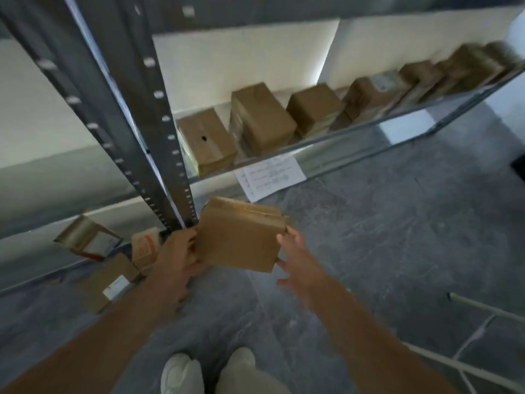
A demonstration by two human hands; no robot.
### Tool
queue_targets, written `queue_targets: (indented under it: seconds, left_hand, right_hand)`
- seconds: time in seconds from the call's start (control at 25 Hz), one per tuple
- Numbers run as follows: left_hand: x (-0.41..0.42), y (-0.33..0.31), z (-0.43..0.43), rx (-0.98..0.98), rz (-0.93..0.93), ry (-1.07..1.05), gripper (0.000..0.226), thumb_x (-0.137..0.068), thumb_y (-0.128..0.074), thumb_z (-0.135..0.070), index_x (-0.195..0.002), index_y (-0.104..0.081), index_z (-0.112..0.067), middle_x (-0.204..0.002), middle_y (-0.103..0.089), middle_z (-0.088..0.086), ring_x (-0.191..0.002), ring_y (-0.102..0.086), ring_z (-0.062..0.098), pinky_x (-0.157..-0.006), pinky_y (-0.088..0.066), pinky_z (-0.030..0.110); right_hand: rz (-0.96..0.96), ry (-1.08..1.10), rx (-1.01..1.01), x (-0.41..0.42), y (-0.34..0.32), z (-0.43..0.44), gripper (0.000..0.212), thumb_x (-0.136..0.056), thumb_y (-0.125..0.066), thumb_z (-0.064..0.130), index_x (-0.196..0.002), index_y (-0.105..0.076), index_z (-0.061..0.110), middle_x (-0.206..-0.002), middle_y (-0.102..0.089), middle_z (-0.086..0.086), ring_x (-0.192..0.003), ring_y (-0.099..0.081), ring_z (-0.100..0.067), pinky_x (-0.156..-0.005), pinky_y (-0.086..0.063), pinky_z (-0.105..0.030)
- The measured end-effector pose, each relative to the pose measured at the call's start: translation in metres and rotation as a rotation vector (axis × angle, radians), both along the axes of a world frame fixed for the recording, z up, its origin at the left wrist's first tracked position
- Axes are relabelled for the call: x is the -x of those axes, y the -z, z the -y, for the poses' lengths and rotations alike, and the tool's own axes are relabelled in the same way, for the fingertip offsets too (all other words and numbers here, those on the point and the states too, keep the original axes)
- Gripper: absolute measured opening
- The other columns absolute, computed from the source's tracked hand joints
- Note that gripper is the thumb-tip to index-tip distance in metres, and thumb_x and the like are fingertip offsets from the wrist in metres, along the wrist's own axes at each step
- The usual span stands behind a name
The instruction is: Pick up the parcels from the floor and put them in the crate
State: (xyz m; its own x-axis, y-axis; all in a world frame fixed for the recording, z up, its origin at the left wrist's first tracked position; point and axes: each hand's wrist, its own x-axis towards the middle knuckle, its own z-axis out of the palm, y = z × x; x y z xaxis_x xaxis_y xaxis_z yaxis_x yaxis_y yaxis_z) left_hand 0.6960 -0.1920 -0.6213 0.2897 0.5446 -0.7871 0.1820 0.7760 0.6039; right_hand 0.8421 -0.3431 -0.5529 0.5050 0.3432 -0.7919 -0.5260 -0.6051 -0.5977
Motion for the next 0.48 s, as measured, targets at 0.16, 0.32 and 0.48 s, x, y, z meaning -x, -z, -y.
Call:
queue_targets:
  seconds: [0.16,0.32,0.48]
  left_hand:
    - [0.038,-0.163,-0.032,-0.123,0.076,-0.228,0.021,-0.093,-0.056,-0.024,-0.108,-0.066,-0.012,-0.113,-0.066,0.005,-0.106,-0.062,0.023,-0.090,-0.052,0.047]
    - [0.074,-0.302,-0.046,-0.284,0.187,-0.237,0.028,-0.093,-0.063,-0.036,-0.107,-0.064,-0.011,-0.111,-0.069,0.008,-0.104,-0.065,0.022,-0.086,-0.057,0.044]
    - [0.129,-0.376,-0.035,-0.466,0.230,-0.239,0.036,-0.092,-0.064,-0.039,-0.108,-0.063,-0.008,-0.109,-0.070,0.009,-0.108,-0.066,0.022,-0.083,-0.058,0.028]
  right_hand:
    - [0.135,-0.039,-0.156,0.016,-0.168,-0.053,0.025,-0.100,-0.049,0.043,-0.123,-0.044,0.035,-0.131,-0.054,-0.001,-0.117,-0.057,-0.030,-0.093,-0.050,-0.051]
    - [0.353,-0.153,-0.275,0.043,-0.307,-0.090,0.035,-0.097,-0.042,0.058,-0.122,-0.037,0.033,-0.129,-0.051,0.000,-0.116,-0.053,-0.024,-0.097,-0.048,-0.051]
    - [0.425,-0.287,-0.368,0.069,-0.383,-0.093,0.031,-0.095,-0.034,0.065,-0.112,-0.037,0.039,-0.125,-0.052,0.000,-0.114,-0.053,-0.025,-0.099,-0.047,-0.054]
